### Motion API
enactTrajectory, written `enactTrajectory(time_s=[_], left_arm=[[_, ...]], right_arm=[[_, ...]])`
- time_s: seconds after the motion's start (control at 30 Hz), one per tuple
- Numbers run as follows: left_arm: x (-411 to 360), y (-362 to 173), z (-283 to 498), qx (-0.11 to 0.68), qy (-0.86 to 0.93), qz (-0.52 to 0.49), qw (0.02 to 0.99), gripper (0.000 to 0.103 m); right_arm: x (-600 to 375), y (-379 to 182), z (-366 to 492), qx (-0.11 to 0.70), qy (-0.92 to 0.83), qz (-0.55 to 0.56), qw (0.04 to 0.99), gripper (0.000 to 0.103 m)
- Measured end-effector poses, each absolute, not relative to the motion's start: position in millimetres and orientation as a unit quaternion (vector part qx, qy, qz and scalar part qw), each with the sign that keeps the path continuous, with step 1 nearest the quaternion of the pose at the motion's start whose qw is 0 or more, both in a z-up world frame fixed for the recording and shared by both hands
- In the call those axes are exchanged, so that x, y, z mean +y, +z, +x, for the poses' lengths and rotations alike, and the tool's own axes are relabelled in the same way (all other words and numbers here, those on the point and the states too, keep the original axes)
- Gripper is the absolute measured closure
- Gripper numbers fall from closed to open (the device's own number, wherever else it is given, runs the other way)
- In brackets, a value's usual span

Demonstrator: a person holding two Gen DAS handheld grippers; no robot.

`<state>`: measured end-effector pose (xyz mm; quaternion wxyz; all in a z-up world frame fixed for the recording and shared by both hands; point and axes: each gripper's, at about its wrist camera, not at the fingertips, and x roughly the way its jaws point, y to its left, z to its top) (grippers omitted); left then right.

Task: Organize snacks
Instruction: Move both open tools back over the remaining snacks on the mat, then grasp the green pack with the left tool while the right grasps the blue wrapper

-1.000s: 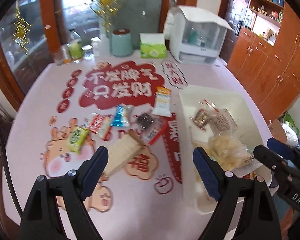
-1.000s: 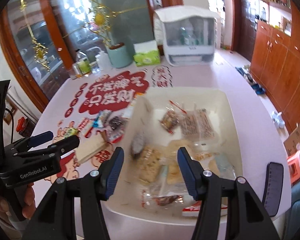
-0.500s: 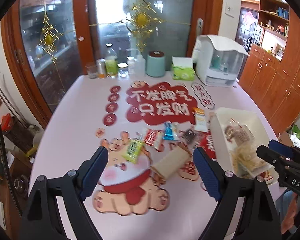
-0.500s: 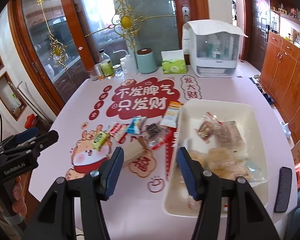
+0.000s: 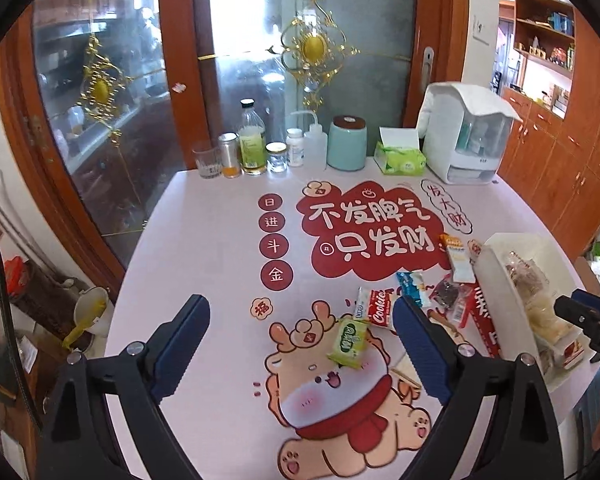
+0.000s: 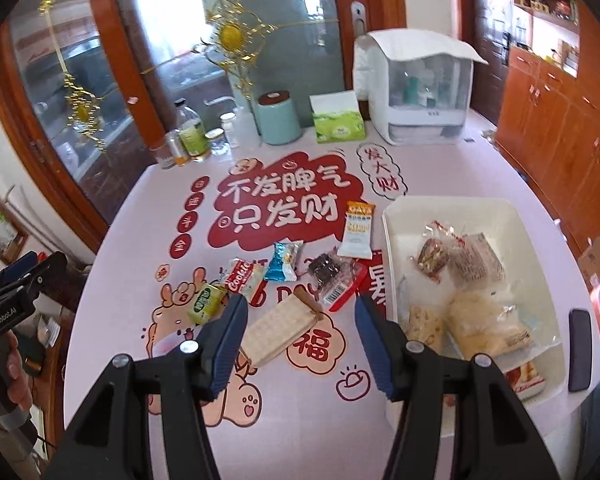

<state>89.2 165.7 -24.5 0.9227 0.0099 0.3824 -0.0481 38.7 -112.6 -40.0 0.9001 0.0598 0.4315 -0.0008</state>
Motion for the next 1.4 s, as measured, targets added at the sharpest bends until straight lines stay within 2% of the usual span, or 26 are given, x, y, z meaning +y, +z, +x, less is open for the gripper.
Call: enactTrajectory(time_s=[0.2,0.37,0.63,1.17,1.27,1.33,1.37,1.4], left_arm=[[152.8,-64.1,132.3,0.416,-0.089,0.018,0.905,0.011],[136.2,-120.9,160.8,0.483,-0.098,0.002,0.87,0.011],[112.1,-198.4,176.0,0.539,-0.083,0.007,0.838,0.011],[93.4,-231.6,190.1,0.547,-0.055,0.001,0.836,0.012],[93.2,-236.1,190.9,0.551,-0.052,-0.001,0.833,0.018],[93.2,-240.8,192.2,0.558,-0.053,-0.006,0.828,0.028],[93.2,-242.8,192.5,0.56,-0.053,-0.008,0.827,0.032],[92.5,-242.9,191.8,0.556,-0.051,-0.004,0.83,0.035]], right_arm=[[-104.0,-60.3,58.5,0.452,-0.022,0.069,0.889,0.047],[-94.0,-75.7,86.2,0.459,-0.011,0.06,0.886,0.047],[-85.3,-131.2,147.9,0.493,0.015,0.066,0.868,0.047],[-70.6,-224.3,243.5,0.57,0.018,0.061,0.819,0.047],[-69.9,-233.9,251.5,0.577,0.019,0.067,0.814,0.047],[-68.2,-236.2,253.4,0.574,0.022,0.063,0.816,0.048],[-66.5,-237.1,253.8,0.575,0.024,0.058,0.816,0.051],[-64.4,-237.2,254.1,0.573,0.023,0.05,0.818,0.061]])
